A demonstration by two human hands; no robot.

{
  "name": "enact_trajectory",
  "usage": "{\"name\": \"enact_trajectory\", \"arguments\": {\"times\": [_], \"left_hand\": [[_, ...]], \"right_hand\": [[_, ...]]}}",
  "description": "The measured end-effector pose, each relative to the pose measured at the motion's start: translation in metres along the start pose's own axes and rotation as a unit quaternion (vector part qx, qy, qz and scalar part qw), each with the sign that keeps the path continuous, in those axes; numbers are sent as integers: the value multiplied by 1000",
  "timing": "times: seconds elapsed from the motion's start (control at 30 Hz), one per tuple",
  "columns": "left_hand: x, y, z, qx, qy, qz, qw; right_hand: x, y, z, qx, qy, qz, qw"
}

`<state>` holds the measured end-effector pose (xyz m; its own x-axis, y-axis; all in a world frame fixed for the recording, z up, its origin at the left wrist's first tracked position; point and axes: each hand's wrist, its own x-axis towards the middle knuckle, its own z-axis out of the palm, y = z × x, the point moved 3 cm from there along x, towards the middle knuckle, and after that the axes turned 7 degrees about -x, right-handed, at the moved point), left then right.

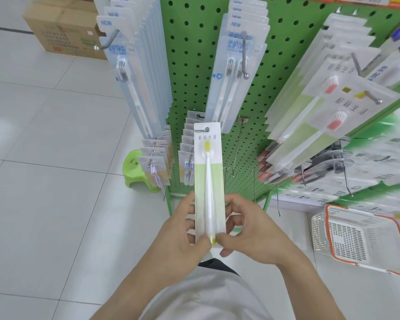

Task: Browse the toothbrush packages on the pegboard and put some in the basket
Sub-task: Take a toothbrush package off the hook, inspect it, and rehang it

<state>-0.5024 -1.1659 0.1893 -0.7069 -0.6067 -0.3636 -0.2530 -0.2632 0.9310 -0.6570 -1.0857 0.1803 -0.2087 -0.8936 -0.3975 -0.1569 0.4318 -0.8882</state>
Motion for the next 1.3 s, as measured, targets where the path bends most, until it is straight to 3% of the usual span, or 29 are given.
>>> {"name": "enact_trajectory", "arguments": {"times": [0.2, 0.3, 0.53, 0.67, 0.9, 1.13, 1.23, 1.3], "left_hand": [[0, 1, -6, 75, 102, -3, 992], [0, -3, -7, 72, 115, -15, 991], [0, -7, -10, -45, 53, -17, 997], [-1, -11, -11, -153, 19, -45, 987], [-3, -13, -14, -98, -6, -42, 994], [5, -9, -24, -167, 160, -3, 973], [5, -5, -27, -127, 184, 19, 974], [5, -6, -25, -110, 171, 14, 979]], "right_hand": [[1, -1, 2, -85, -11, -27, 996], [1, -4, 4, -109, -13, -37, 993], [2, 1, 1, -55, 0, -74, 996], [10, 7, 4, 44, 15, -51, 998], [12, 14, 3, 105, 76, -57, 990], [10, 15, -4, 65, -2, -52, 997], [8, 12, -3, 19, -68, -66, 995], [10, 9, 2, 22, -61, -77, 995]]}}
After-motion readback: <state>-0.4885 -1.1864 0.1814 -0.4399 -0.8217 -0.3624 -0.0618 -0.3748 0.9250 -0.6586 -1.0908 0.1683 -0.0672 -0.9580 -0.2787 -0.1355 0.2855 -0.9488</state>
